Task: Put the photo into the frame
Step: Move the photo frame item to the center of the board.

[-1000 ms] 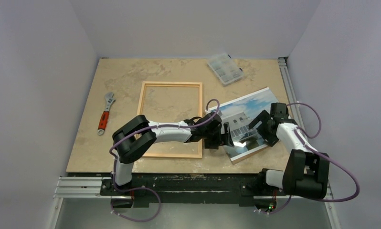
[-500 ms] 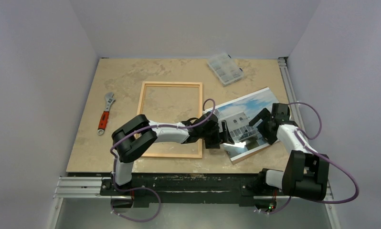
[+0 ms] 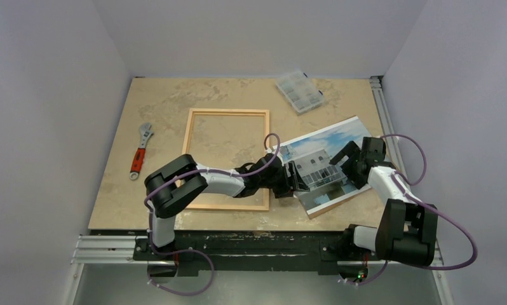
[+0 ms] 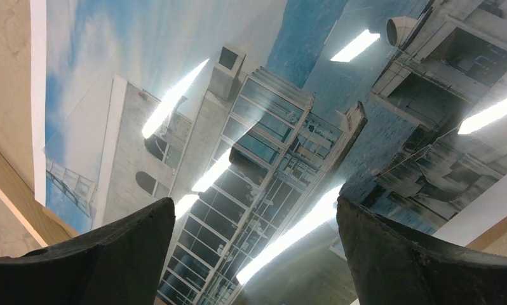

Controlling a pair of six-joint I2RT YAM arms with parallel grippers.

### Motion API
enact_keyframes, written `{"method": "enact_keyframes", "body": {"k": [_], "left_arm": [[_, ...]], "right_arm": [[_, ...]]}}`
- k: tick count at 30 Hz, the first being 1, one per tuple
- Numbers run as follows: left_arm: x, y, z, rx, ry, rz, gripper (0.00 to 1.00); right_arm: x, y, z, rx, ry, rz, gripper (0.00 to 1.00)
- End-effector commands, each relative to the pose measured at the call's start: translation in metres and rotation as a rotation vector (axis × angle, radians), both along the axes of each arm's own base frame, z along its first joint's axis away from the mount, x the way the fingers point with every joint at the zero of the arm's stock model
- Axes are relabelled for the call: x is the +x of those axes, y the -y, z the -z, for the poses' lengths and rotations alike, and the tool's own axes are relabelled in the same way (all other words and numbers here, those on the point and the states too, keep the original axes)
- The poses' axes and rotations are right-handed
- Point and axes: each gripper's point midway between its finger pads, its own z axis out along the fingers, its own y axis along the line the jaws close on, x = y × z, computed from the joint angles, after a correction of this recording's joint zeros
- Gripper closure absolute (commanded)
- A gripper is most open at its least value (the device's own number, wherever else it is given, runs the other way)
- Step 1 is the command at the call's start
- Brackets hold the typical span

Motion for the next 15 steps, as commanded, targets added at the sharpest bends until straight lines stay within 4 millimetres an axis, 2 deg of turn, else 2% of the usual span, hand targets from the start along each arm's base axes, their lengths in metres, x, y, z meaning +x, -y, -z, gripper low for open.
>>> {"method": "enact_keyframes", "body": {"k": [1, 7, 11, 15], "left_arm": [[0.005, 0.012, -0.054, -0.145, 0.075, -0.007, 0.34], [0.002, 0.021, -0.058, -0.172, 0.098, 0.008, 0.39], [0.003, 0.028, -0.054, -0.171, 0.091, 0.016, 0.44], [0.004, 0.024, -0.045, -0.158, 0.055, -0.026, 0.61]], "right_arm": [[-0.045, -0.012, 0.036, 0.057, -0.185, -0.017, 0.02], [-0.043, -0.015, 0.035, 0.07, -0.175, -0.02, 0.02], [-0.043, -0.018, 0.035, 0.087, -0.167, -0.03, 0.03], [-0.042, -0.024, 0.032, 0.112, -0.157, -0.056, 0.03]]}}
